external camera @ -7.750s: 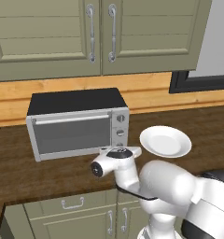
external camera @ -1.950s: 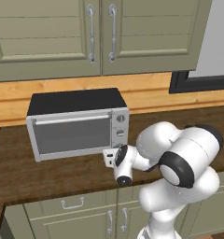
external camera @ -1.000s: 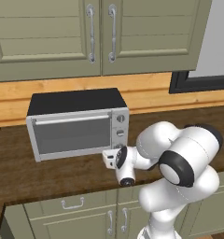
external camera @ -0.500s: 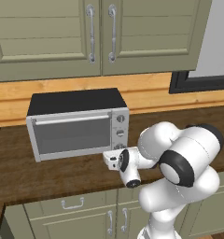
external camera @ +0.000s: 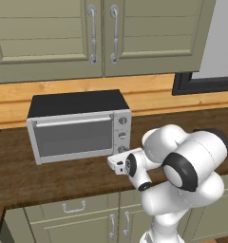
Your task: Pick up the kebab skewer and baguette bread, and place them inside the toaster oven. Close the toaster oven door and start by setting the timer.
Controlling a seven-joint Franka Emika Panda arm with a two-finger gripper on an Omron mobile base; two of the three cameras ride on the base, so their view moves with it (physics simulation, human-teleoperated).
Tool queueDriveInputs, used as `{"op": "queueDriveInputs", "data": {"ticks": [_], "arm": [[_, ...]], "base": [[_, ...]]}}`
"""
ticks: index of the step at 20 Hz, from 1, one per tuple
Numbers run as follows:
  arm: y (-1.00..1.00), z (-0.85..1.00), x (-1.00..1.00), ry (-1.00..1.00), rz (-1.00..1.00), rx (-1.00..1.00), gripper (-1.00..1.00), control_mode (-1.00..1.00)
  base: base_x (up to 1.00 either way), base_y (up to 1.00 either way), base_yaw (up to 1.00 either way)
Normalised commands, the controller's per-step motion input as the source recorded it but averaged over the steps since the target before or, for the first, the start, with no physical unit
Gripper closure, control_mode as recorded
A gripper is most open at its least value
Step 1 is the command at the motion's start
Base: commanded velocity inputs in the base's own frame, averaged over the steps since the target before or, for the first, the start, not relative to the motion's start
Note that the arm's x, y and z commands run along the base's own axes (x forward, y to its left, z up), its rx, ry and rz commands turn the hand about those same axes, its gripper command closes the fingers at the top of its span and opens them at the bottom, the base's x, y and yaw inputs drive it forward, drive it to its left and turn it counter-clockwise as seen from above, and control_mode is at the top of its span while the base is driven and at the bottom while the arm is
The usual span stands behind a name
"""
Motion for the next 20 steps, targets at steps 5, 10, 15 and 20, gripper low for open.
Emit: {"op": "queueDriveInputs", "data": {"ticks": [5,10,15,20], "arm": [[0.0,0.04,0.14,0.0,0.11,-0.02,1.0,-1.0],[0.0,0.0,0.16,0.0,0.04,0.0,1.0,-1.0],[0.0,0.0,0.21,0.0,0.0,0.0,1.0,-1.0],[0.0,0.0,0.19,0.0,0.02,0.02,1.0,-1.0]], "base": [[0.0,0.0,0.0],[0.0,0.0,0.0],[0.0,0.0,0.0],[0.0,0.0,0.0]]}}
